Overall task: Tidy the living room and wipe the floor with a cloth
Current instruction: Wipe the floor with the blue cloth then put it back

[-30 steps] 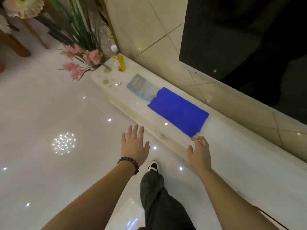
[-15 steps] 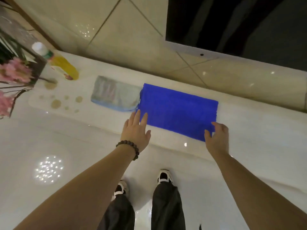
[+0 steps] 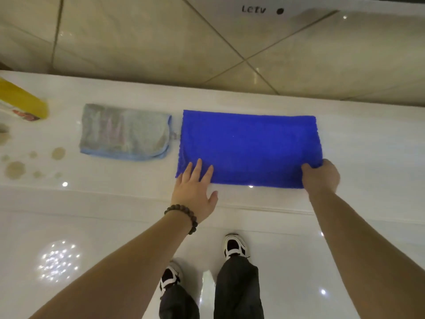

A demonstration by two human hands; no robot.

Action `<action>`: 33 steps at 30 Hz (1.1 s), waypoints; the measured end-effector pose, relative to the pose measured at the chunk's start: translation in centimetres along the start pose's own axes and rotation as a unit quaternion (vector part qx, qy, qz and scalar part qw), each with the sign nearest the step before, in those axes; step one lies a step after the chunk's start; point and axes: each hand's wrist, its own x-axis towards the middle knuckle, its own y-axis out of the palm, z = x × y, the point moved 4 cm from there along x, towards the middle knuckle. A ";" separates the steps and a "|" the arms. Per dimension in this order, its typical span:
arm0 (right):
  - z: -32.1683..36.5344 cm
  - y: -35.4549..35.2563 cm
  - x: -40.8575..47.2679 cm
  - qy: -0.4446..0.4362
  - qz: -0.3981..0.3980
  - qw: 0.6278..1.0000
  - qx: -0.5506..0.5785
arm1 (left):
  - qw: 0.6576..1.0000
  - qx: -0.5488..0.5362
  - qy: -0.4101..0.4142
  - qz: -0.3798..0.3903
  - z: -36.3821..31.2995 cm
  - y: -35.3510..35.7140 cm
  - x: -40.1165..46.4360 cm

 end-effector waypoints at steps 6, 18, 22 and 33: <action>1.3 -4.7 -2.4 -0.103 -0.014 0.989 0.103 | 0.999 0.010 0.030 -0.018 -2.3 0.7 -0.8; 10.0 10.8 -13.6 -0.339 0.201 0.918 0.042 | 0.997 -0.029 -0.021 -0.061 4.8 -0.4 -0.2; 8.6 14.5 -13.5 -0.389 0.235 0.883 -0.118 | 0.996 -0.043 -0.051 -0.051 6.7 0.0 -0.7; 9.0 15.9 -11.3 -0.274 0.090 0.896 -0.336 | 0.981 -0.135 -0.080 -0.113 7.3 0.3 -2.7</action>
